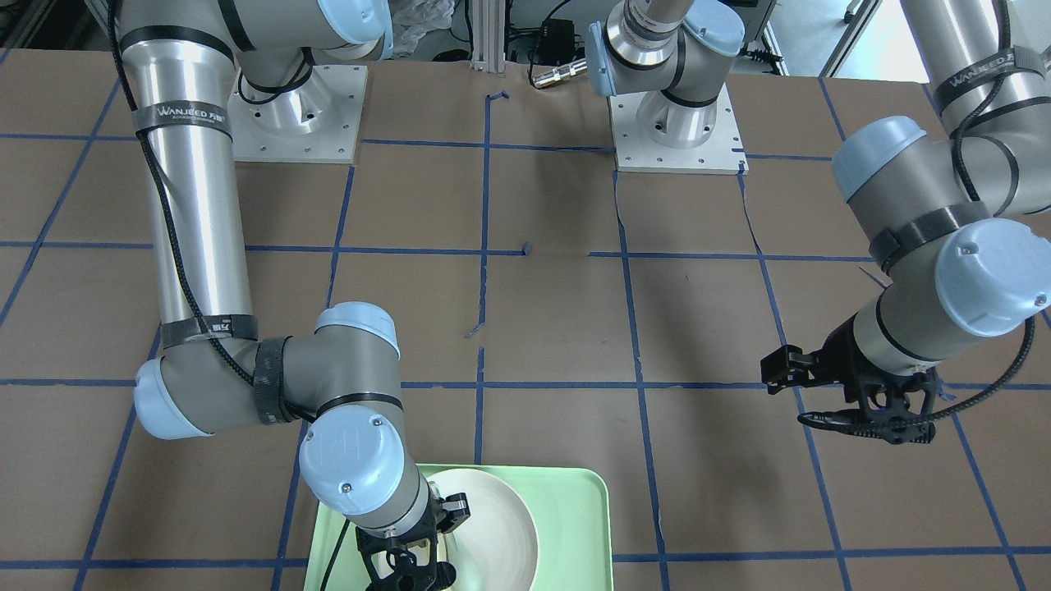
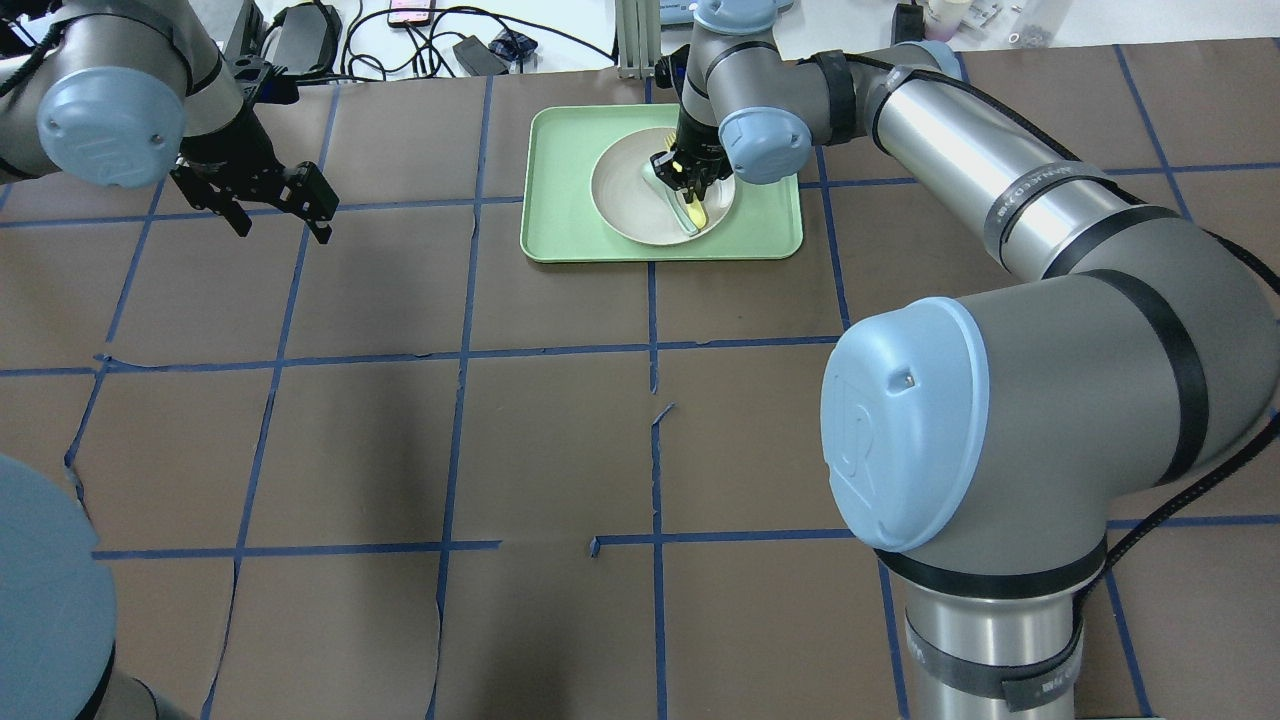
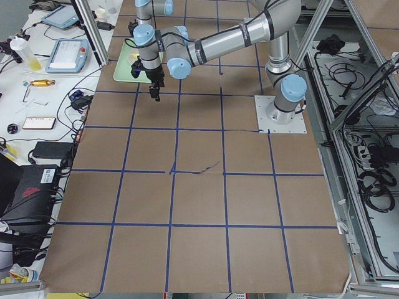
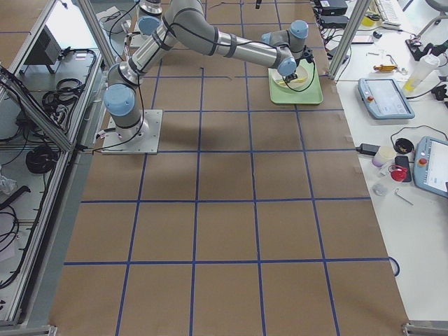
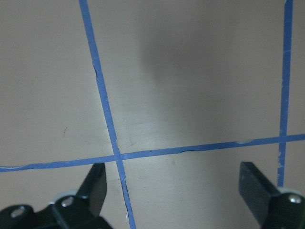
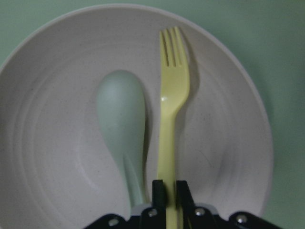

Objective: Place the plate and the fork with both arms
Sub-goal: 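Close the right gripper on the yellow fork's handle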

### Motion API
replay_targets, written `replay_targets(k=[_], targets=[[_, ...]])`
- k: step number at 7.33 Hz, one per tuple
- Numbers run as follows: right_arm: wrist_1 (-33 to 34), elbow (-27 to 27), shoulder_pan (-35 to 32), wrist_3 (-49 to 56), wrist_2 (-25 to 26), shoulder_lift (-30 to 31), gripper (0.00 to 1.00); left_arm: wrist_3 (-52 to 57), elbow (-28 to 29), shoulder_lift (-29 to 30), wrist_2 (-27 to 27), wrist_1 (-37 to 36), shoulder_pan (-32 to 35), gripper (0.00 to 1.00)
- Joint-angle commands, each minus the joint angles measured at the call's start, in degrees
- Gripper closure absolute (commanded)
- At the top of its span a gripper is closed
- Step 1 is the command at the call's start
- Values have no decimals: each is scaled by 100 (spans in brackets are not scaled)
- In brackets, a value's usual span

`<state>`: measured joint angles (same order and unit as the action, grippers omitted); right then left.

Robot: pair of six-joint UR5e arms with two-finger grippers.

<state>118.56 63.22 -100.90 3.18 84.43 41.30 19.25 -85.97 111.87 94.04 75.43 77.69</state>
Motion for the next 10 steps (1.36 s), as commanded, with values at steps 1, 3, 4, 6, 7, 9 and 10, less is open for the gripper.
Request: replay_targets(k=[1, 3, 4, 6, 7, 9, 10], targets=[[-34, -2, 0, -299, -146, 185, 100, 0, -8, 2, 0, -2, 0, 0], [-147, -2, 0, -310, -138, 239, 100, 9, -8, 19, 0, -2, 0, 0], [-140, -2, 0, -266, -137, 143, 77, 9, -17, 37, 0, -2, 0, 0], [70, -29, 0, -247, -129, -51, 45, 9, -34, 37, 0, -2, 0, 0], [176, -46, 0, -247, -129, -173, 45, 18, -43, 63, -8, -2, 0, 0], [238, -64, 0, -239, -111, -218, 52, 18, -69, 72, -8, -2, 0, 0], [230, -64, 0, -99, -111, -218, 53, 18, -78, 81, -8, -2, 0, 0]])
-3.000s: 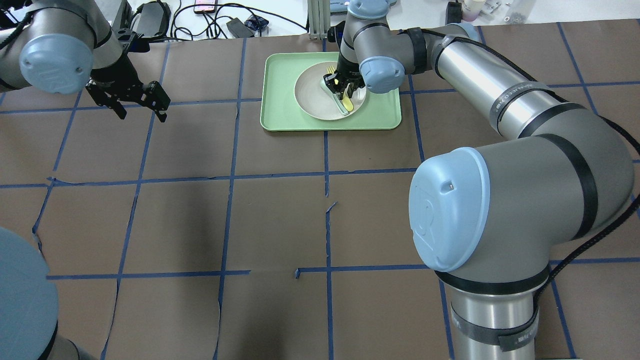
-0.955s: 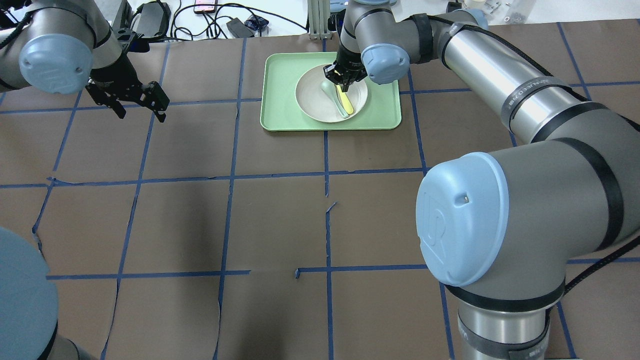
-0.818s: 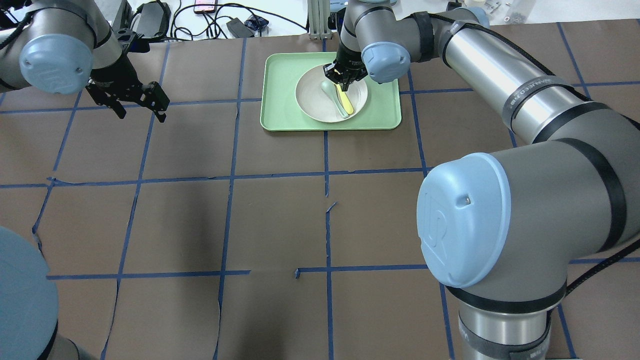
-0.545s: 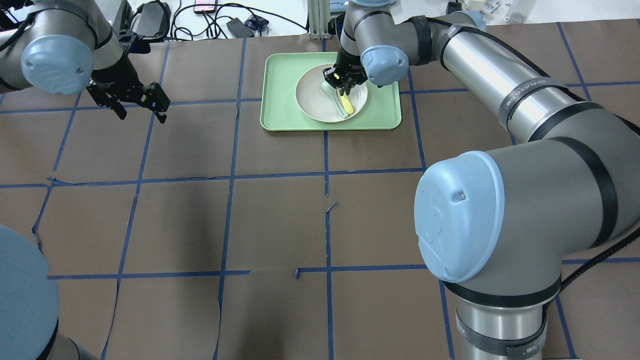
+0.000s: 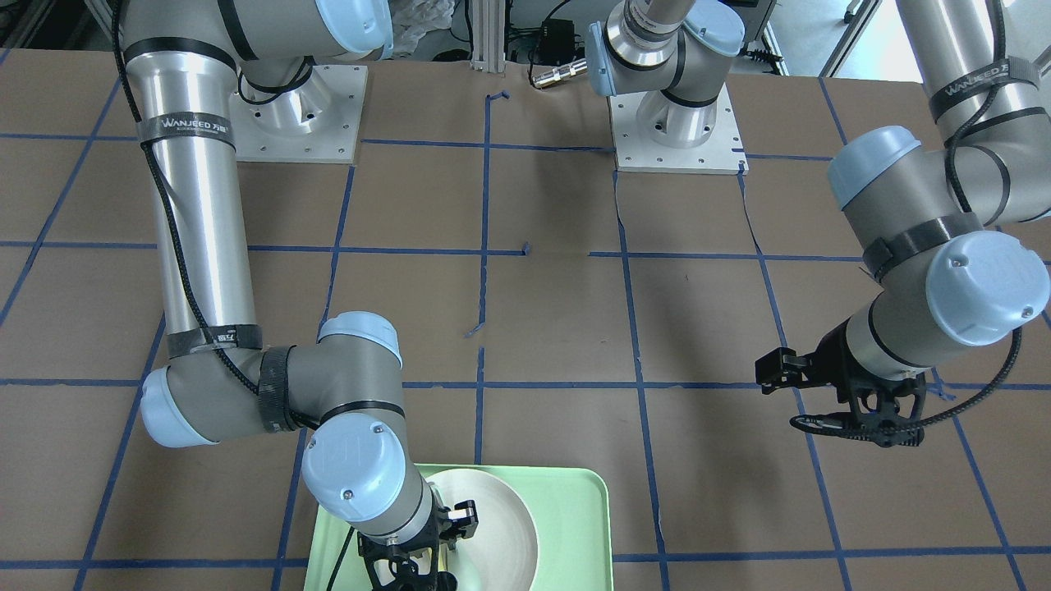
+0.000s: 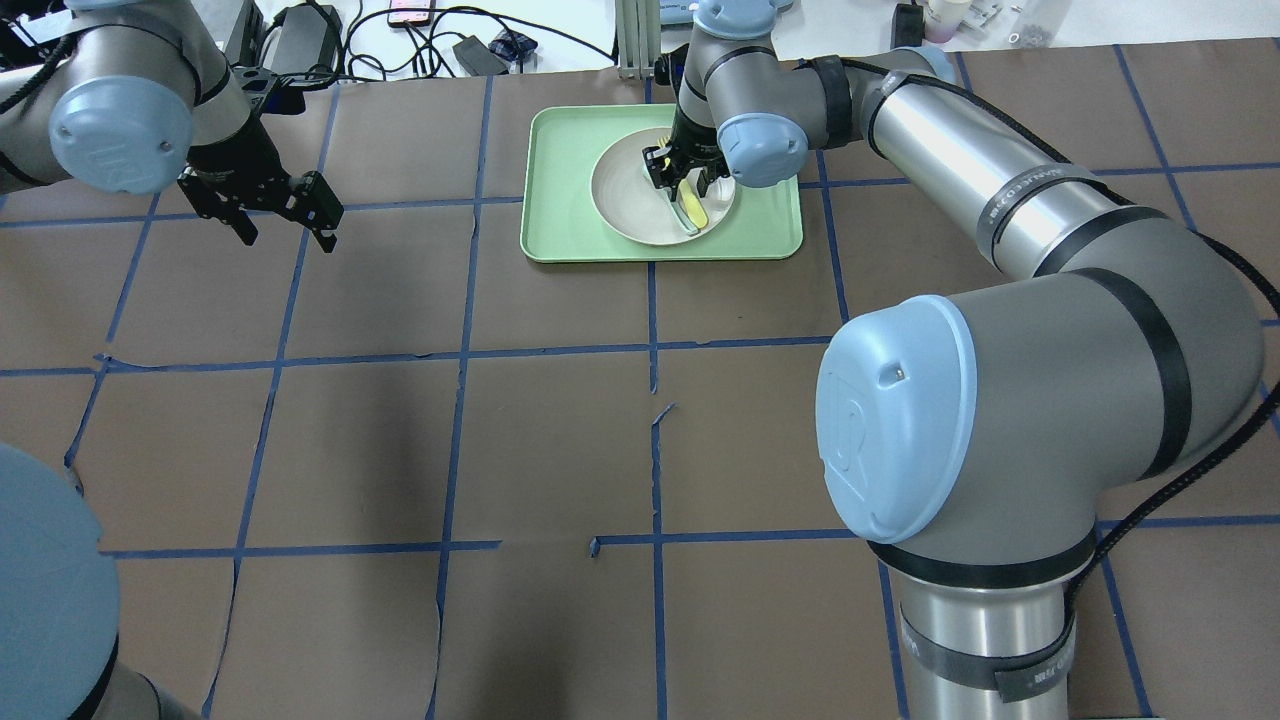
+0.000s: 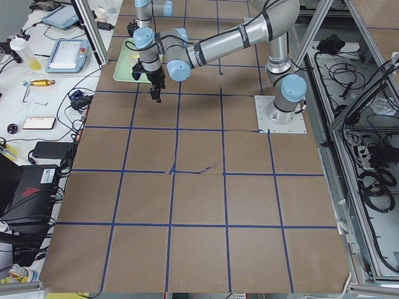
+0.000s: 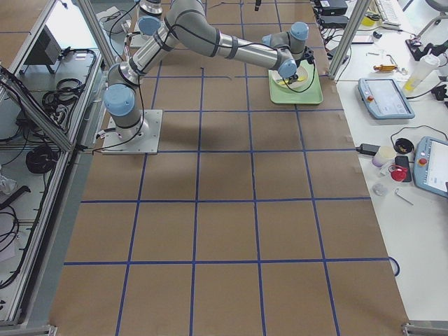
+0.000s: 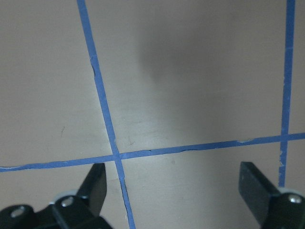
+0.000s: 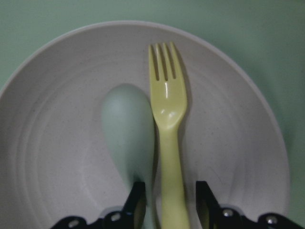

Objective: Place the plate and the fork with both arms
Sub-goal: 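Close the right gripper on the yellow fork's handle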

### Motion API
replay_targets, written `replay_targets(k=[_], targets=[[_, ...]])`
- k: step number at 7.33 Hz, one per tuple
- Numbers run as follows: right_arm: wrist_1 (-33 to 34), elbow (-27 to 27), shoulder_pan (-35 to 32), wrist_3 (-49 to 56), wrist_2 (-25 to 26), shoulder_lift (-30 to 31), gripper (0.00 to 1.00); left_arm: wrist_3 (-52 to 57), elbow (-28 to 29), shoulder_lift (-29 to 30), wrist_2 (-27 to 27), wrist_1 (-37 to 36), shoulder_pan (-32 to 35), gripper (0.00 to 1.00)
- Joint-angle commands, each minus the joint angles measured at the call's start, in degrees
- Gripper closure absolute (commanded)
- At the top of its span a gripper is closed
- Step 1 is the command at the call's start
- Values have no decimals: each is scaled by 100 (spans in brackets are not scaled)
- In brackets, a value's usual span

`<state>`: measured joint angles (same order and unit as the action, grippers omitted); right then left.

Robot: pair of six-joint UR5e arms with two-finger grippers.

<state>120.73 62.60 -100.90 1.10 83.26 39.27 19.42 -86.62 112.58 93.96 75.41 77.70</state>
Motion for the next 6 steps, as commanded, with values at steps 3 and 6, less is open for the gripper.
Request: replay_targets(k=[3, 6], targets=[[-6, -2, 9, 302, 68, 36, 54, 9, -13, 9, -1, -9, 0, 0], [-6, 16, 9, 382, 77, 28, 54, 9, -30, 27, -1, -167, 0, 0]])
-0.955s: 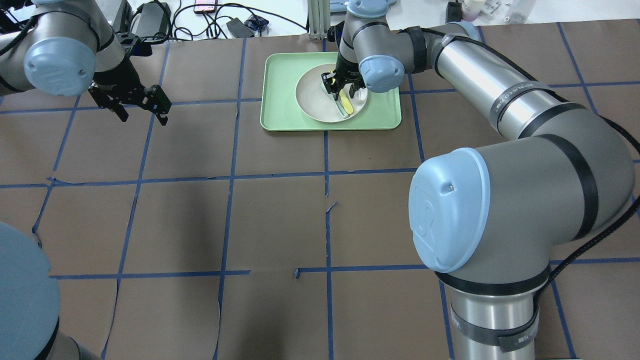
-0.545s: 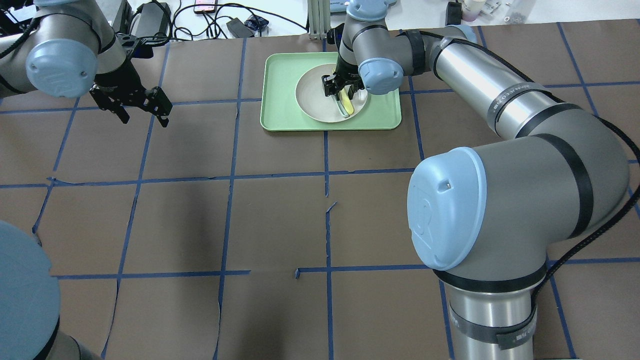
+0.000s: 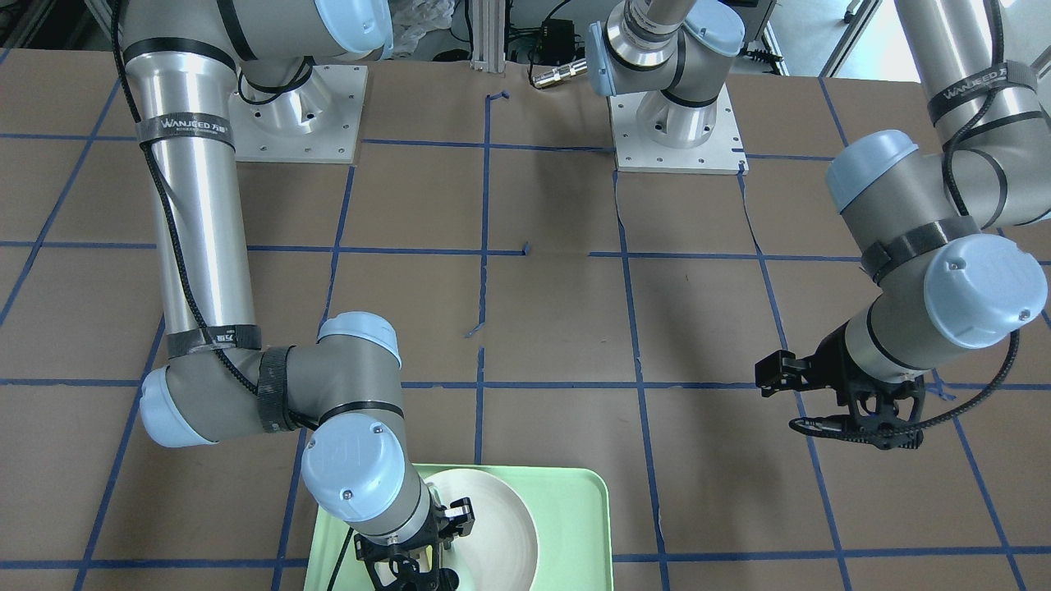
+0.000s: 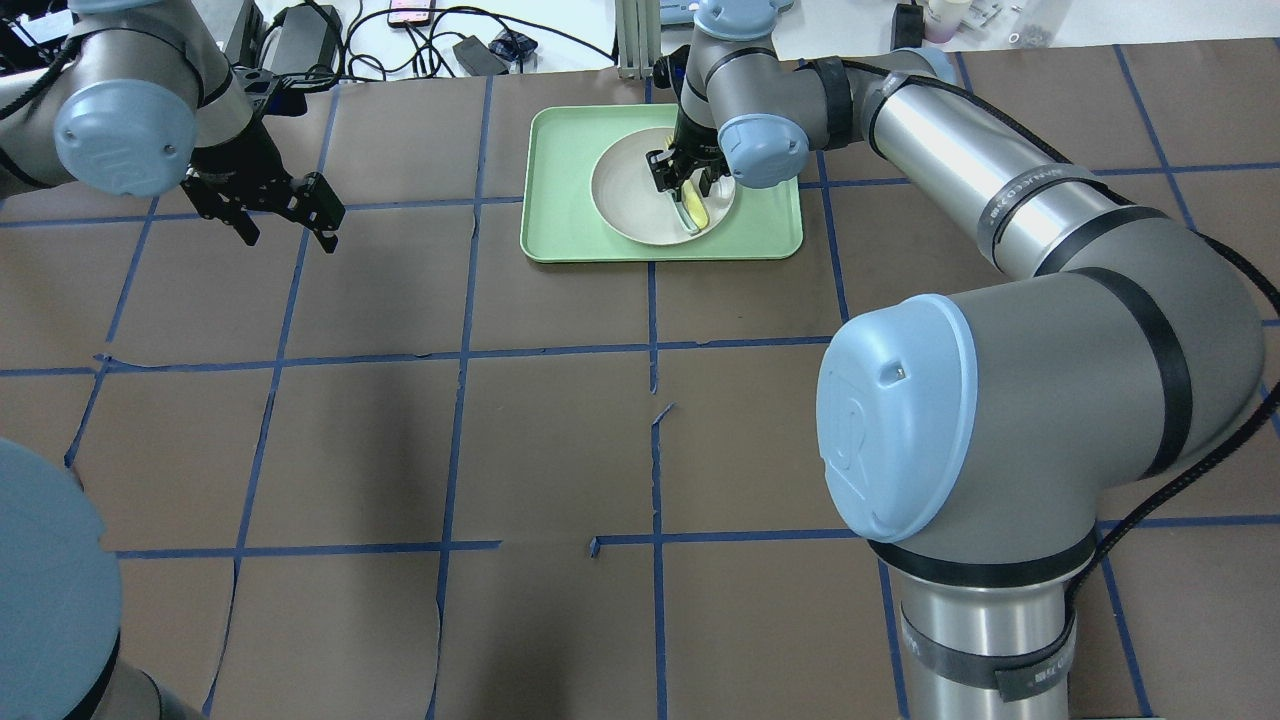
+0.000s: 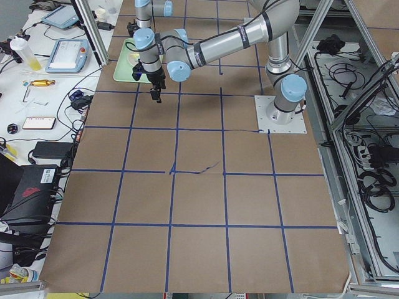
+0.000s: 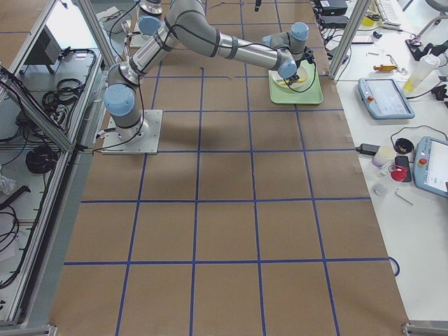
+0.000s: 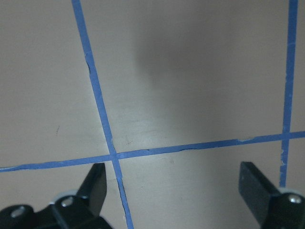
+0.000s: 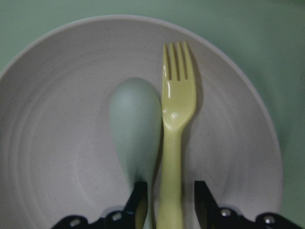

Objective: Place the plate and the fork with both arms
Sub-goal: 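Close the right gripper on the yellow fork's handle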

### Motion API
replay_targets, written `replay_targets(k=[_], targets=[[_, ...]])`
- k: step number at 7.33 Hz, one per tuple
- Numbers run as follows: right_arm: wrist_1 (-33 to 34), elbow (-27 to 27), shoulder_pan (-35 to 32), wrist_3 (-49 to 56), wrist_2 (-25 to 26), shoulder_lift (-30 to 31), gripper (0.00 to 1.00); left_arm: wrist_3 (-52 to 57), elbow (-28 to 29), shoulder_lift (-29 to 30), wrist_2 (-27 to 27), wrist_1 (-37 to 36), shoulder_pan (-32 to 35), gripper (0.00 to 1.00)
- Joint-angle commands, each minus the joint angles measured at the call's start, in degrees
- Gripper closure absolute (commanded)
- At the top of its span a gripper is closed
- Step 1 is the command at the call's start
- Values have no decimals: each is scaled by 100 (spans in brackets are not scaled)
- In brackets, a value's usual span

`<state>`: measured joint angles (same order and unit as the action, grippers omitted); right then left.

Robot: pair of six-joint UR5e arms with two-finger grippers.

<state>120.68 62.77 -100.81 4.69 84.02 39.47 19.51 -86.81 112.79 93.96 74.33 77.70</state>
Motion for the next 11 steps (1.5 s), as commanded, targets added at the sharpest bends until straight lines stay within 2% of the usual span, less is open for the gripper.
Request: replay_targets(k=[1, 4, 6, 9, 11], targets=[[-18, -2, 9, 84, 1, 77, 53, 0, -20, 7, 0, -59, 0, 0], [-27, 16, 9, 146, 1, 96, 53, 0, -12, 24, 0, -68, 0, 0], [-10, 24, 18, 146, 62, 52, 61, 0, -20, 24, 0, -68, -9, 0], [-9, 68, 18, 146, 53, 34, 60, 0, -56, 33, 9, -77, -9, 0], [-18, 68, 18, 146, 53, 52, 53, 0, -56, 33, 9, -77, -9, 0]])
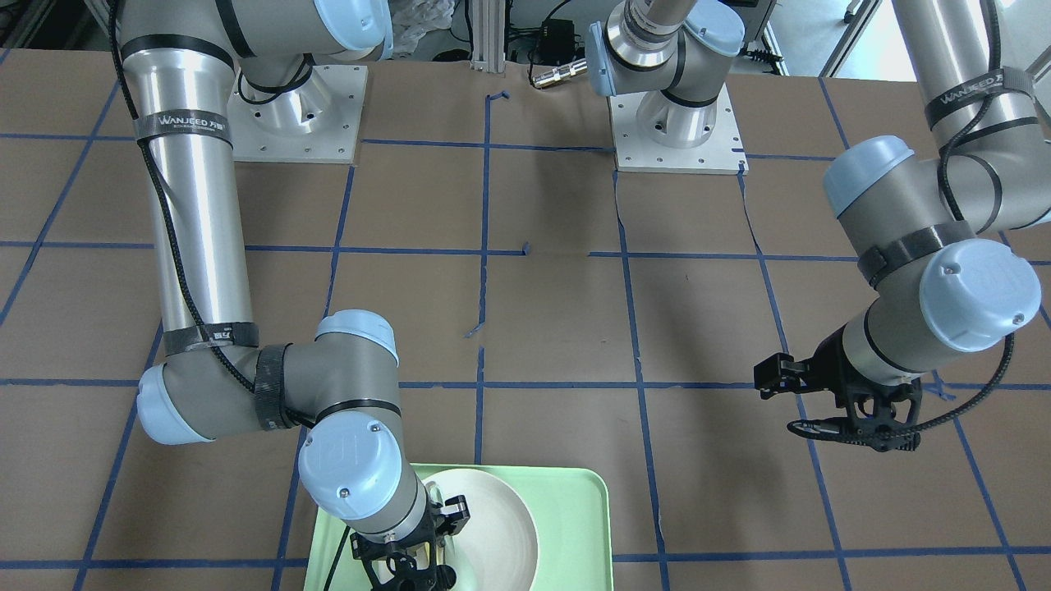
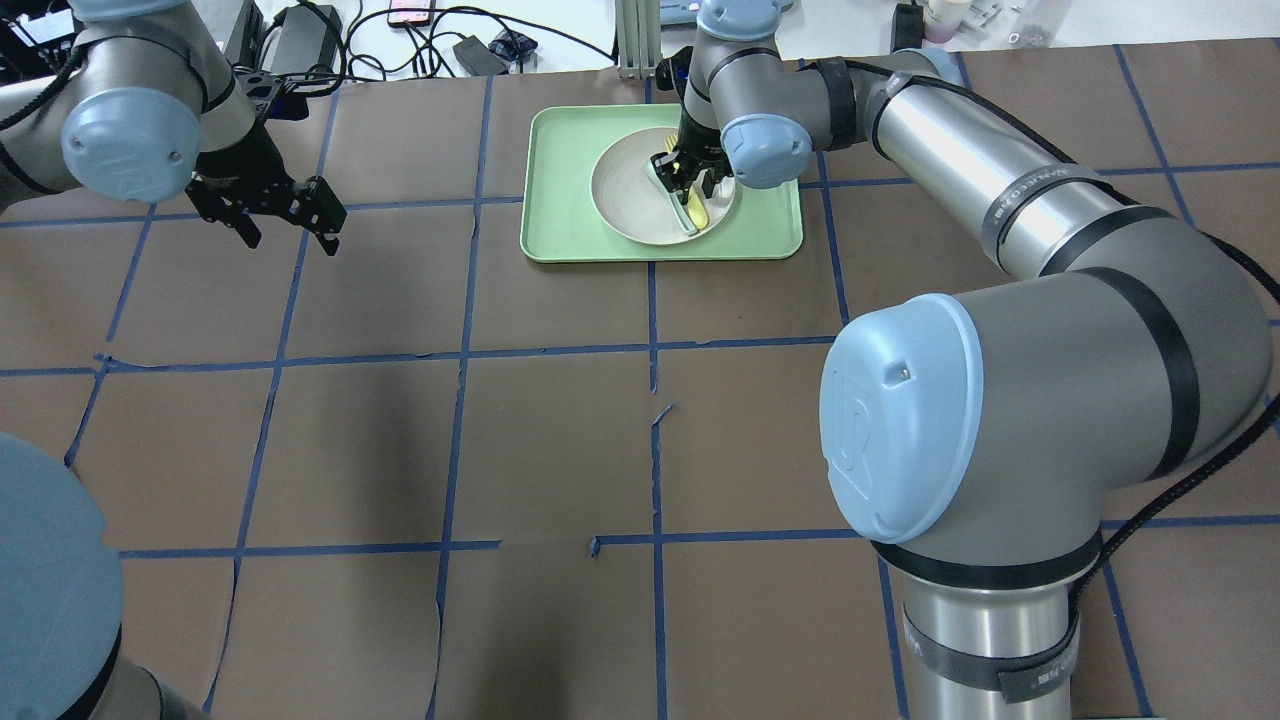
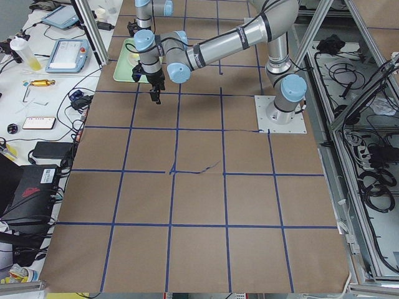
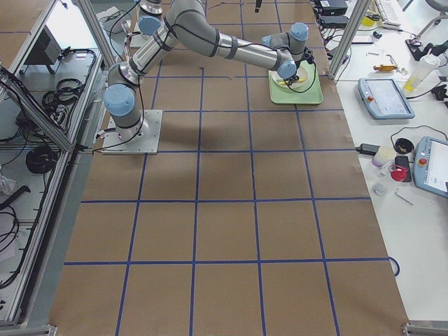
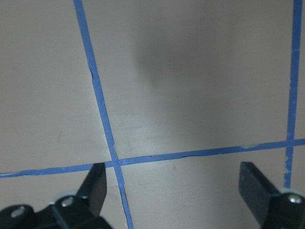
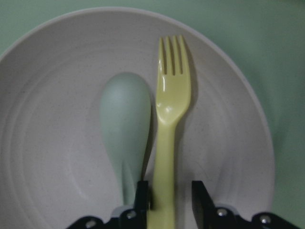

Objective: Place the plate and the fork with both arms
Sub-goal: 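Close the right gripper on the yellow fork's handle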

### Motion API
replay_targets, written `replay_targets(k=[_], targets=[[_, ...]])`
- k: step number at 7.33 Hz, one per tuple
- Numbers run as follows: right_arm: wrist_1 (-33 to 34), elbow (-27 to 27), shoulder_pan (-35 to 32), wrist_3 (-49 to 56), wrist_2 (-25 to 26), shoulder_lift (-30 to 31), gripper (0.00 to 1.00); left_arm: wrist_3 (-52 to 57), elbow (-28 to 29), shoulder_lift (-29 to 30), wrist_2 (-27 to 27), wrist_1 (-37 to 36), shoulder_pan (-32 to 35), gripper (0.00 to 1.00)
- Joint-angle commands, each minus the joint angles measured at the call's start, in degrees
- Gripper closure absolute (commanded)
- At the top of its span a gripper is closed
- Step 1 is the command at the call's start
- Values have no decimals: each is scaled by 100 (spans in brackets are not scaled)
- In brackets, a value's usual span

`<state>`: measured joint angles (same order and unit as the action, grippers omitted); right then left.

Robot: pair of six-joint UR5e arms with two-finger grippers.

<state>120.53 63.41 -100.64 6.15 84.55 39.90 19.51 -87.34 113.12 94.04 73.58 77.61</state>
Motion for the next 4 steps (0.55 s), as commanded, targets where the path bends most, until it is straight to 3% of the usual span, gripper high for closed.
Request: replay_targets(k=[1, 2, 4], targets=[[-3, 13, 0, -8, -9, 0, 63, 0, -2, 0, 0, -1, 0, 0], [-29, 22, 0, -9, -35, 0, 96, 0, -2, 9, 0, -1, 0, 0], [-47, 188, 0, 9, -88, 61, 100, 0, -2, 18, -9, -1, 0, 0]])
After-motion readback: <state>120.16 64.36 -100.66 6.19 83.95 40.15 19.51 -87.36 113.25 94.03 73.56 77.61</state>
